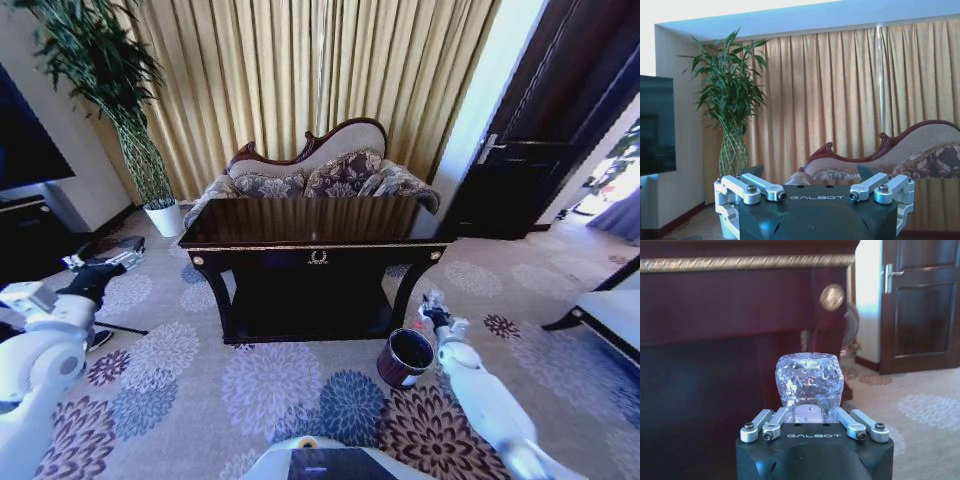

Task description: Move to the front of the table and place the trash on the table into the trash bin.

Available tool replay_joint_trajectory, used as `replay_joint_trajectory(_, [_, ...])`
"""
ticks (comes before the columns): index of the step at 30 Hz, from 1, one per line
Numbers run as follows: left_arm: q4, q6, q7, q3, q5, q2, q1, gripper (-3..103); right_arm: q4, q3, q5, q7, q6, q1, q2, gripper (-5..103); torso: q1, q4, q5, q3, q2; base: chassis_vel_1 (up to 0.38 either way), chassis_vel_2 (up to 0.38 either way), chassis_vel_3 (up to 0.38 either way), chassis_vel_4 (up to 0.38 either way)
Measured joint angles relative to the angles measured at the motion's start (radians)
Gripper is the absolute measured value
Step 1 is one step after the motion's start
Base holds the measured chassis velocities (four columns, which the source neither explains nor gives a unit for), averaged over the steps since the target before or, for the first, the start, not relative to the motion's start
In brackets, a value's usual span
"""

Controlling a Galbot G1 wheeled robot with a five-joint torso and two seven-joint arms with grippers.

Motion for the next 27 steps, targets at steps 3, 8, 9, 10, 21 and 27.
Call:
replay_joint_trajectory(3, [-0.002,-0.009,0.006,-0.028,-0.009,0.002,0.025,100,-0.070,0.005,-0.035,-0.027,0.038,0.035,0.042,26,0.000,0.0001,0.0002,0.000,0.000,0.000,0.000,0.000,0.000])
replay_joint_trajectory(8, [-0.003,-0.038,0.028,-0.067,-0.014,-0.001,0.062,100,-0.153,0.030,-0.109,-0.032,0.087,0.085,0.084,26,0.000,0.0005,-0.0001,0.000,0.000,0.000,0.000,0.000,0.000])
replay_joint_trajectory(9, [-0.003,-0.041,0.032,-0.073,-0.014,-0.001,0.067,100,-0.168,0.033,-0.126,-0.032,0.097,0.093,0.086,26,0.000,0.0005,-0.0001,0.000,0.000,0.000,0.000,0.000,0.000])
replay_joint_trajectory(10, [-0.002,-0.050,0.038,-0.081,-0.015,-0.002,0.075,100,-0.189,0.039,-0.153,-0.030,0.101,0.103,0.085,26,0.000,0.0001,-0.0002,0.000,0.000,0.000,0.000,0.000,0.000])
replay_joint_trajectory(21, [-0.007,-0.058,0.040,-0.096,-0.016,-0.005,0.080,100,-0.284,0.058,-0.257,0.045,0.103,0.141,0.055,26,0.000,-0.0001,0.0001,0.000,0.000,0.000,0.000,0.000,0.000])
replay_joint_trajectory(27, [-0.014,-0.058,0.040,-0.099,-0.017,-0.007,0.080,100,-0.283,0.058,-0.260,0.052,0.102,0.141,0.047,23,0.000,0.0002,0.0001,0.000,0.000,0.000,0.000,0.000,0.000])
